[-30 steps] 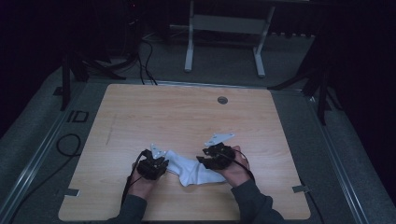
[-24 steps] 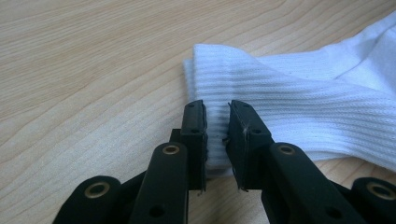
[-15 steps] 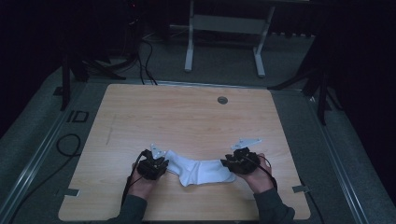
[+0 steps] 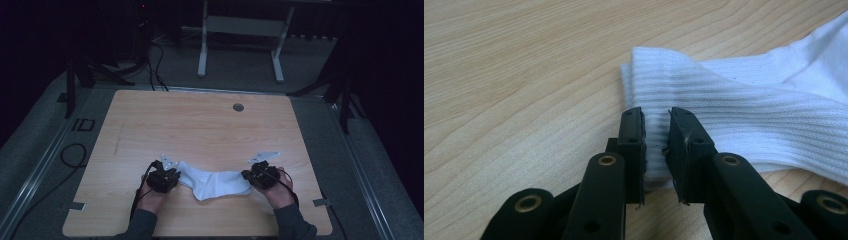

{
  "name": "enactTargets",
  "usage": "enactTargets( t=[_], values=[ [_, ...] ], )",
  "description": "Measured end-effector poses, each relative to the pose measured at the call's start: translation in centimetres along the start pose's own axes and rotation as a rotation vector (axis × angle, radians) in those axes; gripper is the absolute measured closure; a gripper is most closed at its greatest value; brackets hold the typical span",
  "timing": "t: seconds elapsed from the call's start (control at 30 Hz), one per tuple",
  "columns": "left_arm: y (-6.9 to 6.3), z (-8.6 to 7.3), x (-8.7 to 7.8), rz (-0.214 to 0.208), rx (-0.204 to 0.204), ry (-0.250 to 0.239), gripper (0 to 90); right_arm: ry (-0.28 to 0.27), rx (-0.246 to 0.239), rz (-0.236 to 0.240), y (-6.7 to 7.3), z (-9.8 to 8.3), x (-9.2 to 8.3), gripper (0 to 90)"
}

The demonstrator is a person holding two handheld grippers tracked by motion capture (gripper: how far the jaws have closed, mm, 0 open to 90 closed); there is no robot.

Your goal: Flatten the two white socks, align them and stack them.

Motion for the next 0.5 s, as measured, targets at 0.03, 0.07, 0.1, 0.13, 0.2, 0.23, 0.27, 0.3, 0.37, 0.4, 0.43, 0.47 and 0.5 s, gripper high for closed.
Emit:
enactTargets(
  t=[0.03,0.07,0.1,0.13,0.2,0.23,0.27,0.3,0.37,0.4,0.43,0.47,0.5],
  values=[
    [0.0,0.0,0.0,-0.001,-0.001,-0.001,76.4,-0.01,-0.003,-0.003,-0.1,0.1,-0.5,86.4],
    [0.0,0.0,0.0,-0.001,-0.001,0.0,76.4,-0.028,-0.004,-0.015,-0.4,0.3,-1.4,86.3],
    [0.0,0.0,0.0,-0.002,-0.001,0.001,76.4,-0.035,-0.001,-0.017,-0.5,0.3,-1.8,86.2],
    [0.1,0.0,0.0,-0.003,-0.001,0.003,76.4,-0.042,0.004,-0.018,-0.7,0.3,-2.1,86.1],
    [0.1,0.0,0.0,-0.005,-0.003,0.002,76.4,-0.047,0.008,-0.018,-0.8,0.3,-2.4,86.1],
    [0.1,0.0,0.0,-0.004,-0.002,0.002,76.4,-0.05,0.01,-0.019,-0.9,0.2,-2.6,86.1],
    [0.1,0.0,0.0,-0.004,-0.002,0.002,76.4,-0.05,0.018,-0.018,-1.1,0.0,-2.8,86.0],
    [0.1,0.0,0.0,-0.004,-0.001,0.002,76.4,-0.049,0.019,-0.017,-1.2,0.0,-2.8,86.0],
    [0.0,0.0,0.0,-0.003,-0.002,0.002,76.3,-0.044,0.032,-0.012,-1.4,-0.3,-2.6,86.0],
    [0.0,0.0,0.0,-0.003,-0.003,0.001,76.3,-0.038,0.036,-0.011,-1.5,-0.4,-2.5,86.0],
    [0.0,0.0,0.0,-0.002,-0.003,0.0,76.3,-0.031,0.038,-0.009,-1.5,-0.5,-2.2,85.9],
    [0.0,0.0,0.0,-0.001,-0.003,0.0,76.3,-0.022,0.039,-0.005,-1.5,-0.7,-2.0,85.7],
    [0.0,0.0,0.0,-0.001,-0.004,-0.001,76.2,-0.013,0.04,-0.001,-1.5,-0.9,-1.6,85.0]
  ],
)
Point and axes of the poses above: each handheld gripper's, and its own axes: x roughly forward along the jaws, z roughly out of its top, y roughly to its left, the point moved 5 cm from there along x, roughly forward along the jaws, and after that the axes turned 8 degrees about z, right-handed, at the moved point
